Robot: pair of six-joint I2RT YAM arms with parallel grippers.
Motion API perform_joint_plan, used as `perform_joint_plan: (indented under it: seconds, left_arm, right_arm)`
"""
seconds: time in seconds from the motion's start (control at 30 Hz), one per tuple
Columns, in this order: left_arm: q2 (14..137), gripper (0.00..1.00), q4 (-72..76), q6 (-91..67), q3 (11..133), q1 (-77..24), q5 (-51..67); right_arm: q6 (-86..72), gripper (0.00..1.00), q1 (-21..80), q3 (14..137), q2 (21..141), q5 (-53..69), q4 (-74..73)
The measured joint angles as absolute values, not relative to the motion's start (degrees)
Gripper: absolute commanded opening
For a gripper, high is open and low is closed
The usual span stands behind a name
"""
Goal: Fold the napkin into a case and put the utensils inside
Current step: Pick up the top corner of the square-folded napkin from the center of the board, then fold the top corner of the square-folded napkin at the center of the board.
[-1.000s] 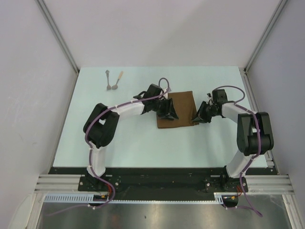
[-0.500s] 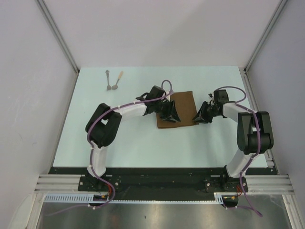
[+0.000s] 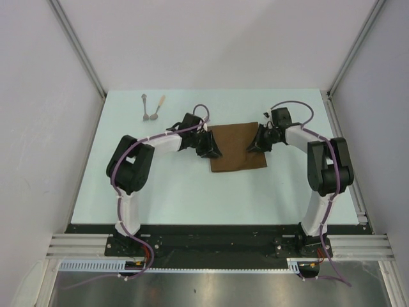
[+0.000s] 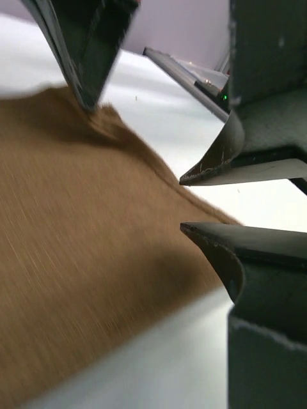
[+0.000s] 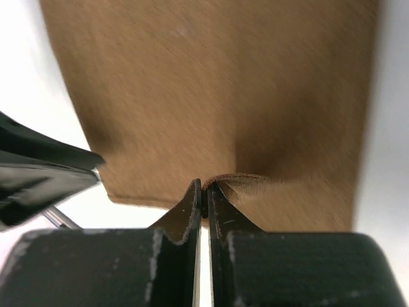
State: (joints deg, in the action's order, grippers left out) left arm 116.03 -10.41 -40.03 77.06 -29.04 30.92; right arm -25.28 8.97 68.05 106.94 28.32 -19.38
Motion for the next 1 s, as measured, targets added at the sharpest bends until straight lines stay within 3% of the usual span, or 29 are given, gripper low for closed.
perform_joint_plan:
  seconds: [0.23,0.63,1.0]
  left_arm:
    - [114.91,0.29,-10.04,-40.14,69.14,-28.56,28.36]
    - [112.71,0.28,-8.45,-40.12,66.32,-28.47,27.38]
    - [111.0,0.29,-8.54,-40.01,65.6,-28.53,27.35]
  right_arm:
    - [-25.17,0.04,12.82,80.55,116.18,29.47,-19.79]
    - [-25.47,0.05,16.97,99.24,129.84,35.05,-20.01]
    - [-27.88,0.08,18.65,104.38,134.39,38.37,-18.17]
